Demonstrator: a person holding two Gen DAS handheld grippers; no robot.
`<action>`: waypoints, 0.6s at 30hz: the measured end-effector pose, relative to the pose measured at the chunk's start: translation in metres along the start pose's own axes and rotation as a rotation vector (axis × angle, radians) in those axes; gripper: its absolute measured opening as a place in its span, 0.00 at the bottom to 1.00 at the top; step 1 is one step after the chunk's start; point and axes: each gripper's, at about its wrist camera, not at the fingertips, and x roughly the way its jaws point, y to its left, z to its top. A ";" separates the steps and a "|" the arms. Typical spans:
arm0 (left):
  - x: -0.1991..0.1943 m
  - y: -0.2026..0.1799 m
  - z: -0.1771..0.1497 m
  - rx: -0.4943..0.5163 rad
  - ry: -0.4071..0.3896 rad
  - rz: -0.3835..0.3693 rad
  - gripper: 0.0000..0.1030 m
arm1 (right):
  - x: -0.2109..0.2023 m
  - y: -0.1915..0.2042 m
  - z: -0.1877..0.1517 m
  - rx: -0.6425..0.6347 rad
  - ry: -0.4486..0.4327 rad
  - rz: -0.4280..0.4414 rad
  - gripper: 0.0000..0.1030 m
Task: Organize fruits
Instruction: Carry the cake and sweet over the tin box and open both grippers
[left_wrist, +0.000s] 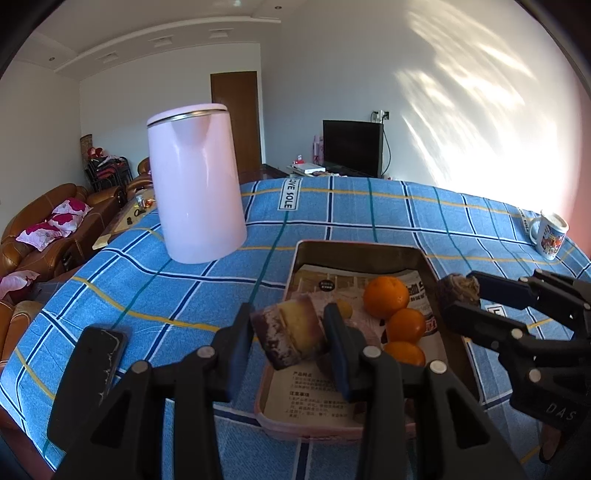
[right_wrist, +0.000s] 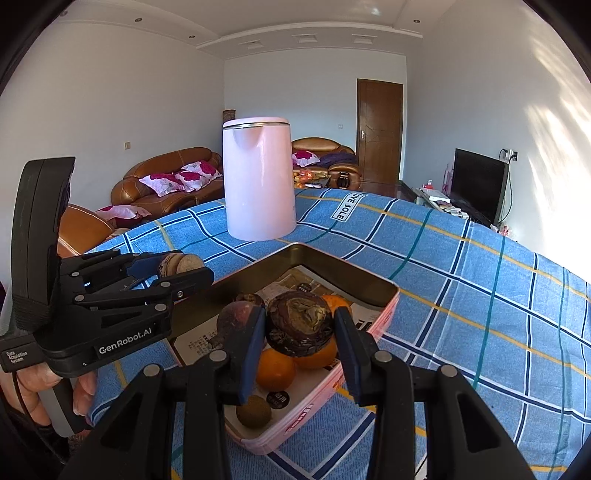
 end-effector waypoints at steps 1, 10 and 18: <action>0.000 0.000 -0.001 0.001 0.001 -0.001 0.39 | 0.002 0.001 -0.001 -0.001 0.007 0.003 0.39; 0.004 -0.003 -0.010 0.008 0.021 0.001 0.39 | 0.011 0.009 -0.010 -0.011 0.051 0.018 0.39; 0.008 -0.003 -0.012 0.004 0.033 -0.002 0.39 | 0.016 0.012 -0.012 -0.011 0.068 0.022 0.39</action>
